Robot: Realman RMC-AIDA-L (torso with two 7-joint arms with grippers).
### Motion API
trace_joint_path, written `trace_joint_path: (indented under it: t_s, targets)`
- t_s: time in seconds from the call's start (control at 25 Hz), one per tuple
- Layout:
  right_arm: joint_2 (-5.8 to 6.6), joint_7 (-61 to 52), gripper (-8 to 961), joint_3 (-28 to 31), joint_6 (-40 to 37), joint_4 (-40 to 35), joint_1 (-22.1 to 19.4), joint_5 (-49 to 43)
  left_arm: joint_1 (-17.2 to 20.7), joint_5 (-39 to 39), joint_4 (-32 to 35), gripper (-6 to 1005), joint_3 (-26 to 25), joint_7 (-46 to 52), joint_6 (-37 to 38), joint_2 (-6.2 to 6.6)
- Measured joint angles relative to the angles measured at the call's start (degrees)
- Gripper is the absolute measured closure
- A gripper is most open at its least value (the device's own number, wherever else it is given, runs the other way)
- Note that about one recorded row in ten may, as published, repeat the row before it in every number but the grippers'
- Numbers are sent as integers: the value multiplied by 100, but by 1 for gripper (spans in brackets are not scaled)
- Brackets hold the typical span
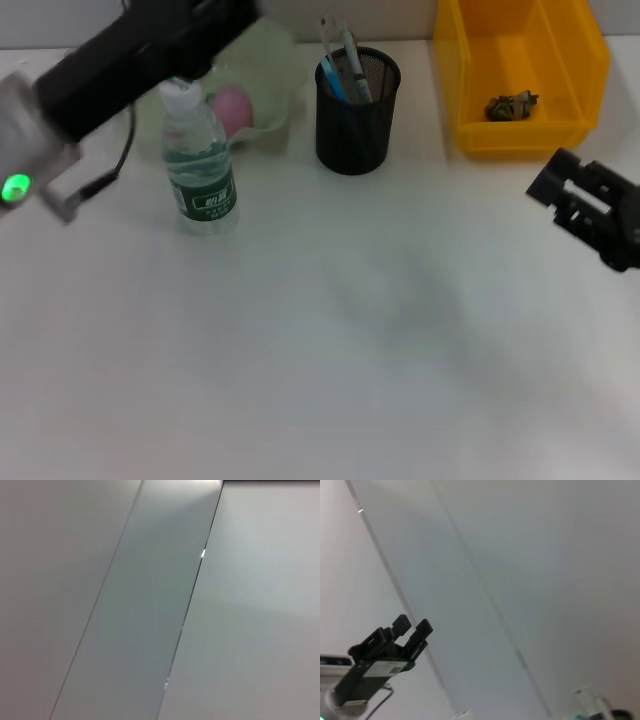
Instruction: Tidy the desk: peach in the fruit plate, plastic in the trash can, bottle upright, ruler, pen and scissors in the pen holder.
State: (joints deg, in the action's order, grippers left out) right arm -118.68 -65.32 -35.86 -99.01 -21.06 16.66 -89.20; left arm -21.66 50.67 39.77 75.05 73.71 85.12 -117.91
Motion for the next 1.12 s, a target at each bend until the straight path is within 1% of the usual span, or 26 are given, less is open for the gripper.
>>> trace_joint_path:
  t_s: [0.04, 0.08, 0.12, 0.16, 0.2, 0.28, 0.32, 0.4, 0.48, 0.52, 0.56, 0.64, 0.68, 0.72, 0.84, 0.92, 1.08, 1.12]
  targets:
    - [3, 3, 371, 0, -71, -28, 13, -93, -82, 113, -446, 572, -165, -311, 340, 31]
    - [8, 82, 371, 1, -328, -141, 31, -352, -151, 595, -936, 579, -242, -891, 721, 120]
    - [8, 151, 370, 0, -475, -217, 37, -475, -150, 819, -1047, 588, -229, -1109, 827, 138]
    - [10, 211, 369, 1, -614, -289, 38, -584, -150, 819, -1047, 596, -229, -1109, 827, 138]
    - [10, 211, 368, 1, -614, -289, 38, -584, -92, 1180, -1055, 605, -226, -1398, 917, 139]
    - [22, 252, 365, 20, -992, -593, 22, -899, 50, 1563, -986, 622, -259, -1671, 944, 77]
    - [22, 252, 364, 20, -992, -593, 22, -899, 126, 1646, -961, 630, -290, -1748, 930, 50]
    - [26, 235, 362, 47, -1234, -853, -3, -1174, 267, 1708, -912, 647, -341, -1824, 907, 22]
    - [16, 29, 360, 55, -1420, -1220, -27, -1544, 322, 1716, -853, 653, -354, -1759, 912, 43]
    - [16, 29, 358, 55, -1420, -1220, -27, -1544, 322, 1716, -853, 650, -354, -1759, 912, 43]
    - [3, -88, 357, 46, -1451, -1340, -27, -1649, 339, 1736, -794, 647, -329, -1669, 956, 95]
    - [-18, -275, 355, 22, -1522, -1532, -16, -1799, 339, 1851, -726, 640, -270, -1661, 993, 121]
    - [-24, -335, 331, 5, -1578, -1607, 1, -1851, 331, 2252, -578, 637, -241, -1655, 1004, 119]
    - [-24, -335, 307, 5, -1578, -1607, 1, -1851, 331, 2252, -578, 606, -241, -1655, 1004, 119]
    - [-30, -343, 235, -5, -1636, -1636, 12, -1860, 307, 2806, -454, 514, -269, -1634, 1026, 67]
    - [-33, -297, 233, -9, -1661, -1645, 11, -1863, 330, 3044, -422, 437, -278, -1723, 1038, 16]
    - [-39, -41, 230, -66, -1634, -1646, 6, -1901, 396, 3075, -416, 255, -281, -1787, 1053, -6]
    - [-39, -41, 230, -66, -1634, -1646, 6, -1901, 396, 3075, -416, 238, -281, -1787, 1053, -6]
